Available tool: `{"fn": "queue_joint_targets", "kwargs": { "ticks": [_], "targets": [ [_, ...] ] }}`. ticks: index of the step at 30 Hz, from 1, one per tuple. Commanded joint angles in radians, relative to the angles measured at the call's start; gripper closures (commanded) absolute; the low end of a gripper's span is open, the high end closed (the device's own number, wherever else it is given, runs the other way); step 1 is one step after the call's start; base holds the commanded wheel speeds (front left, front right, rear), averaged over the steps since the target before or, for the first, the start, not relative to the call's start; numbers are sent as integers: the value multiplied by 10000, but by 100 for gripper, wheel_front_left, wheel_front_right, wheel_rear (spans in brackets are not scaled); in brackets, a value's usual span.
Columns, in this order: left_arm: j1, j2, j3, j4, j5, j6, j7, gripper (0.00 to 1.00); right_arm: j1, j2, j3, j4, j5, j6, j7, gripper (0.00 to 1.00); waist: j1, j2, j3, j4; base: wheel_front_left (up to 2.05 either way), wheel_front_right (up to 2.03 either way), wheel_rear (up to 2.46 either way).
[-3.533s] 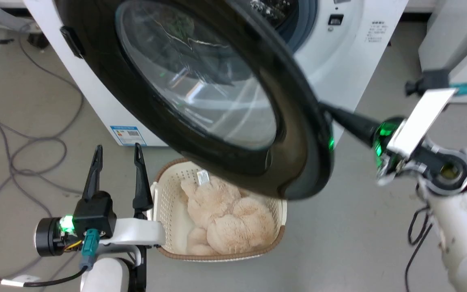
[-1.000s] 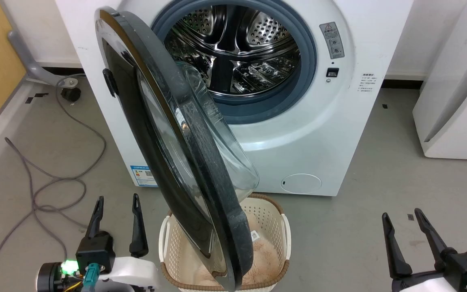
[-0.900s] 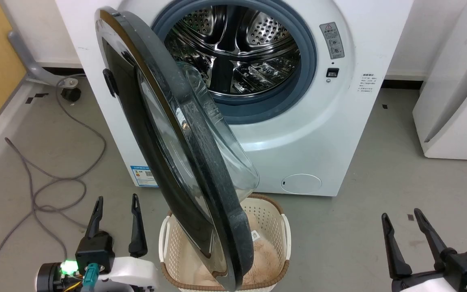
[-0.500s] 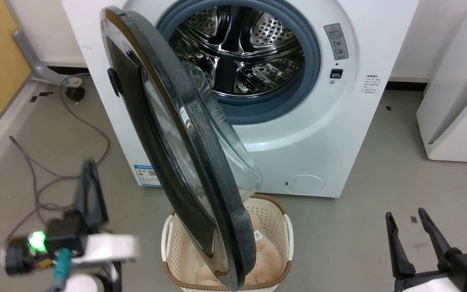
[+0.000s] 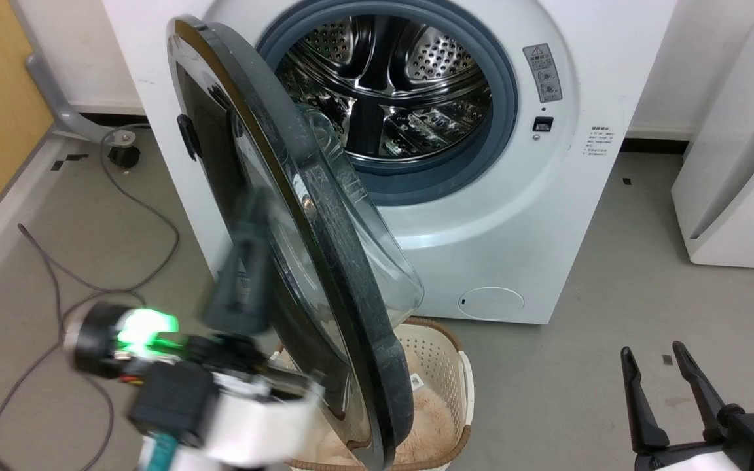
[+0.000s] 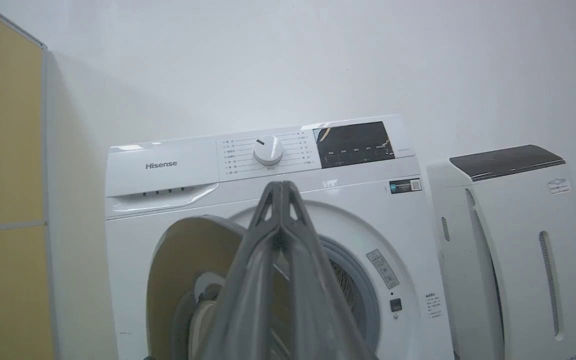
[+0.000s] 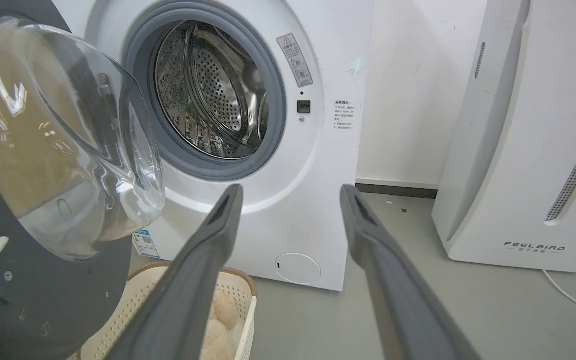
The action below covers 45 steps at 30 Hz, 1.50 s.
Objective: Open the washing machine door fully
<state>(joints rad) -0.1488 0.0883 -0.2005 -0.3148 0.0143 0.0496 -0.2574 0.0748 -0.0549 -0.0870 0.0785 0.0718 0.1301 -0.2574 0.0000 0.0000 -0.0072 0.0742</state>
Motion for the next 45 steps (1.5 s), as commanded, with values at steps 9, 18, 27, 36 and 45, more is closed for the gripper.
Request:
{"fn": "queue_joint_targets", "kwargs": {
  "ticks": [9, 18, 27, 36, 45],
  "targets": [
    [-5, -91, -2162, -425, 225, -850, -44, 100, 227, 46, 26, 72, 120, 6, -43, 0, 0, 0, -121, 9, 0, 0, 0],
    [553, -42, -3951, 443, 202, -1388, -44, 100, 242, 47, 47, 115, 140, 6, -43, 0, 0, 0, -163, 23, 0, 0, 0],
    [1002, -22, -4721, 1617, 42, -1458, -44, 100, 204, 47, 39, 144, 125, 6, -43, 0, 0, 0, -72, 85, 0, 0, 0],
    [950, -103, -4466, 3342, -236, -1036, -44, 100, 103, 47, 70, 222, 124, 6, -43, 0, 0, 0, 82, -2, 0, 0, 0],
    [832, -198, -3992, 4309, -558, -545, -44, 100, 109, 47, 56, 276, 132, 6, -43, 0, 0, 0, 134, 36, 0, 0, 0]
  ]
}}
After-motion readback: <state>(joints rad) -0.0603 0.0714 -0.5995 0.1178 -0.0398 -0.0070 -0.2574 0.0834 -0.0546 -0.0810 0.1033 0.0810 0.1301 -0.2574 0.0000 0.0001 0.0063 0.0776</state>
